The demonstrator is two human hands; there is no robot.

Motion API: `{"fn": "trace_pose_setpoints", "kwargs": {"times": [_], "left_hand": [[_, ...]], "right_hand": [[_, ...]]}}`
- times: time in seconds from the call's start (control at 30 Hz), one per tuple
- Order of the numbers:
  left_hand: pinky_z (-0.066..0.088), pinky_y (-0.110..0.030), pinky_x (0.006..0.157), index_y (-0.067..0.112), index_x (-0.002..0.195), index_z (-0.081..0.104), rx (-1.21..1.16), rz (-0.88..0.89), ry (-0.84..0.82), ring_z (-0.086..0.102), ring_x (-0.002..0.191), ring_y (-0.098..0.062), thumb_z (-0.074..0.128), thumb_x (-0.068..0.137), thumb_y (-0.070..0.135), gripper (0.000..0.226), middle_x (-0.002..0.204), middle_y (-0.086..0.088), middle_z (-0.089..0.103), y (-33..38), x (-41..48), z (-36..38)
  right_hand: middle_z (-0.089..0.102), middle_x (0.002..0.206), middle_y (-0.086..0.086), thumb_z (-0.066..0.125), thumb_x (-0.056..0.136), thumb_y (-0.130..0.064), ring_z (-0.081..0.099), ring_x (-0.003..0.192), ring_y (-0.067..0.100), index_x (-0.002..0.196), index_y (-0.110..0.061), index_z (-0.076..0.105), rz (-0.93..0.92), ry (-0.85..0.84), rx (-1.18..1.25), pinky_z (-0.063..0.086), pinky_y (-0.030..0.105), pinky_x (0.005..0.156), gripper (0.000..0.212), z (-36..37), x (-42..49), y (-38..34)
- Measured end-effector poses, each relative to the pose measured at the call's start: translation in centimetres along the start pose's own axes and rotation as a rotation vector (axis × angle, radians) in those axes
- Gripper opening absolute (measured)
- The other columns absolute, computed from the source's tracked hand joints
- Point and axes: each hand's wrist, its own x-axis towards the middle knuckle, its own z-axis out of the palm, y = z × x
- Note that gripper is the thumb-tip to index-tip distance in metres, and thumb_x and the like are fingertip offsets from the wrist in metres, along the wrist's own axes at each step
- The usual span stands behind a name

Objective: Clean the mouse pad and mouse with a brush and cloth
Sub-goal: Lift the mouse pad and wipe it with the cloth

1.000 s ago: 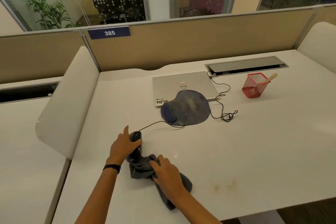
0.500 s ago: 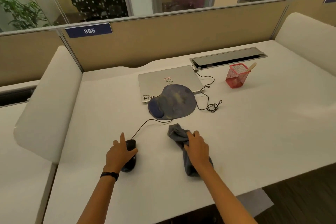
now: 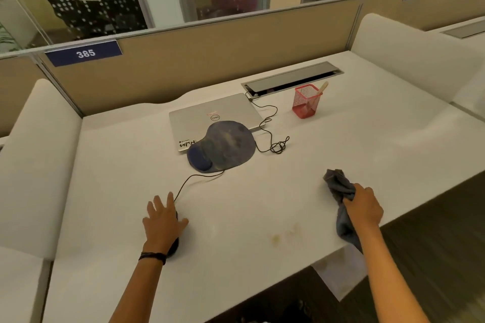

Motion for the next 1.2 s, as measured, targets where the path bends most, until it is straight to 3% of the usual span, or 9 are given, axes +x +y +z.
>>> {"fn": "trace_pose_setpoints", "kwargs": {"times": [0.1, 0.2, 0.33, 0.47, 0.63, 0.8, 0.93, 1.1, 1.2], "left_hand": [[0.028, -0.048, 0.111, 0.015, 0.149, 0.015, -0.016, 0.079, 0.051, 0.009, 0.144, -0.036, 0.054, 0.089, 0.044, 0.077, 0.155, -0.018, 0.010, 1.6, 0.8, -0.1], [0.025, -0.047, 0.113, 0.014, 0.148, 0.020, -0.030, 0.153, 0.078, 0.014, 0.144, -0.034, 0.052, 0.091, 0.043, 0.071, 0.155, -0.016, 0.015, 3.5, 1.6, 0.0], [0.028, -0.046, 0.113, 0.012, 0.145, 0.028, -0.061, 0.269, 0.080, 0.024, 0.141, -0.032, 0.054, 0.090, 0.040, 0.067, 0.152, -0.016, 0.025, 5.9, 2.7, 1.1], [0.025, -0.042, 0.114, 0.015, 0.144, 0.031, -0.107, 0.398, 0.026, 0.028, 0.140, -0.027, 0.052, 0.092, 0.039, 0.060, 0.152, -0.011, 0.029, 8.5, 3.5, 2.5], [0.026, -0.031, 0.113, 0.016, 0.141, 0.037, -0.235, 0.532, -0.033, 0.032, 0.138, -0.021, 0.044, 0.097, 0.035, 0.048, 0.152, -0.005, 0.031, 11.6, 4.5, 3.4], [0.024, -0.033, 0.115, 0.019, 0.147, 0.027, -0.403, 0.495, -0.040, 0.036, 0.136, -0.022, 0.036, 0.100, 0.029, 0.048, 0.150, -0.005, 0.035, 12.1, 4.5, 4.0], [0.017, -0.030, 0.116, 0.018, 0.148, 0.023, -0.370, 0.528, -0.093, 0.027, 0.141, -0.020, 0.033, 0.102, 0.027, 0.048, 0.154, -0.004, 0.027, 11.6, 5.2, 4.3], [0.019, -0.030, 0.115, 0.019, 0.147, 0.023, -0.462, 0.532, -0.126, 0.029, 0.141, -0.020, 0.033, 0.101, 0.028, 0.048, 0.153, -0.005, 0.028, 11.1, 5.9, 4.6], [0.021, -0.028, 0.114, 0.018, 0.148, 0.022, -0.509, 0.529, -0.101, 0.031, 0.139, -0.019, 0.033, 0.101, 0.029, 0.049, 0.153, -0.004, 0.030, 11.1, 5.6, 4.7]], "right_hand": [[0.049, 0.110, 0.025, 0.052, 0.091, -0.019, 0.055, 0.091, 0.044, 0.116, -0.004, 0.053, 0.144, 0.085, 0.089, 0.046, 0.044, 0.074, 0.029, -1.6, -0.2, 3.6], [0.055, 0.111, 0.026, 0.059, 0.088, -0.017, 0.055, 0.097, 0.043, 0.113, -0.002, 0.053, 0.216, 0.122, 0.352, 0.046, 0.044, 0.077, 0.030, -3.3, -0.6, 5.5], [0.052, 0.128, 0.015, 0.063, 0.086, -0.019, 0.048, 0.118, 0.036, 0.130, -0.010, 0.045, 0.312, 0.045, 0.949, 0.042, 0.047, 0.100, 0.048, -4.6, -1.2, 6.1], [0.052, 0.128, 0.012, 0.061, 0.087, -0.026, 0.050, 0.116, 0.033, 0.133, -0.015, 0.040, 0.323, -0.070, 1.105, 0.043, 0.049, 0.099, 0.051, -4.7, -2.2, 5.0], [0.056, 0.124, 0.010, 0.057, 0.090, -0.019, 0.054, 0.113, 0.025, 0.132, -0.018, 0.043, 0.122, -0.212, 1.087, 0.044, 0.046, 0.100, 0.044, -3.5, -4.5, 1.1], [0.061, 0.108, -0.001, 0.058, 0.088, -0.011, 0.059, 0.100, 0.011, 0.109, -0.026, 0.051, -0.130, -0.483, 0.928, 0.049, 0.015, 0.077, 0.027, -1.2, -8.2, -5.2], [0.054, 0.101, -0.003, 0.061, 0.085, -0.016, 0.054, 0.092, 0.007, 0.103, -0.022, 0.049, -0.322, -0.448, 0.684, 0.040, 0.002, 0.069, 0.022, 2.2, -10.8, -9.0], [0.050, 0.114, 0.006, 0.051, 0.088, -0.015, 0.046, 0.102, 0.016, 0.111, -0.011, 0.048, -0.561, -0.398, 0.335, 0.033, 0.010, 0.078, 0.023, 6.2, -13.6, -10.3], [0.049, 0.119, 0.007, 0.047, 0.089, -0.011, 0.046, 0.106, 0.021, 0.115, -0.009, 0.049, -0.598, -0.307, 0.189, 0.035, 0.022, 0.082, 0.026, 7.2, -14.4, -10.1]]}}
